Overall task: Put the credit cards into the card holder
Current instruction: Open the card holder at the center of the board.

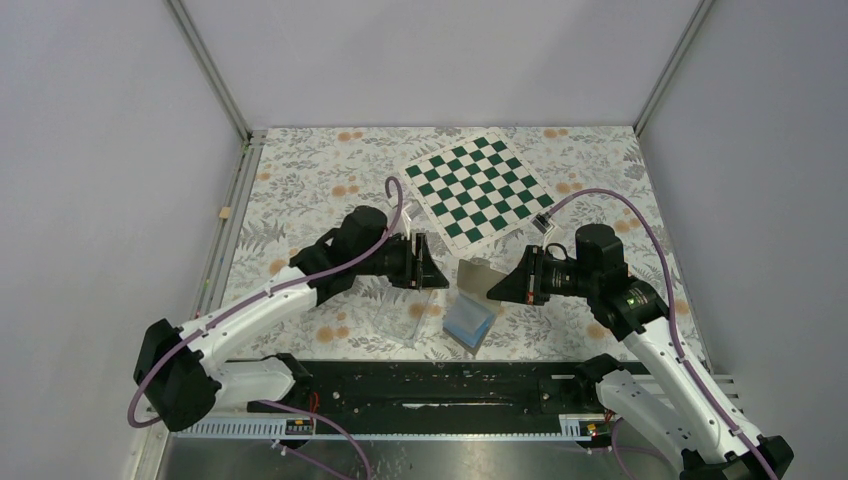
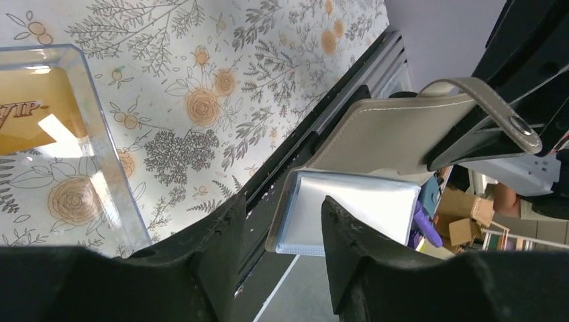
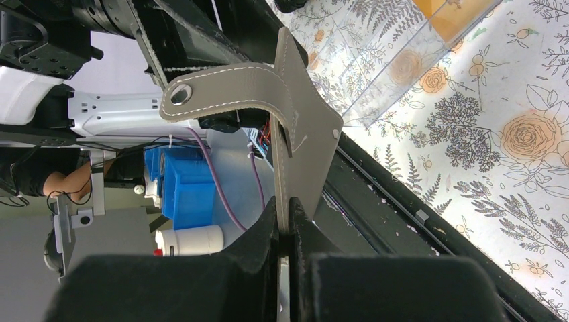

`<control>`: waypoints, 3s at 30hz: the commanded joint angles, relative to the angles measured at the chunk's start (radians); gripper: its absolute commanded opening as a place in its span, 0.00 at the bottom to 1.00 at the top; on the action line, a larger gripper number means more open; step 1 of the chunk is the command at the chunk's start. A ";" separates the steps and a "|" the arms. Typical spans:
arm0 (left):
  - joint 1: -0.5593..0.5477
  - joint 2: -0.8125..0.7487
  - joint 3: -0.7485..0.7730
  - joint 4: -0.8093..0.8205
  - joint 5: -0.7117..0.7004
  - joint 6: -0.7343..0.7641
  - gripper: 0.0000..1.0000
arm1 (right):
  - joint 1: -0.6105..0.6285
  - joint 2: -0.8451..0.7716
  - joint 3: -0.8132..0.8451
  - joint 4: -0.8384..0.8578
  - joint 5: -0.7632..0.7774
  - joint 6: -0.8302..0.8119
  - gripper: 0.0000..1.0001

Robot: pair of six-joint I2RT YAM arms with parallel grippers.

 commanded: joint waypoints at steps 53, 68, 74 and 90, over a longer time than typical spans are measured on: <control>-0.016 0.060 0.027 -0.103 0.002 0.081 0.45 | -0.005 -0.012 -0.040 0.112 -0.061 0.070 0.00; -0.053 0.069 0.045 -0.046 0.042 0.074 0.41 | -0.005 -0.019 -0.058 0.112 -0.061 0.067 0.00; -0.052 0.050 0.060 -0.053 0.058 0.075 0.36 | -0.005 -0.021 -0.066 0.112 -0.066 0.065 0.00; 0.003 -0.048 -0.027 0.099 0.120 0.002 0.38 | -0.005 -0.034 -0.088 0.184 -0.086 0.122 0.00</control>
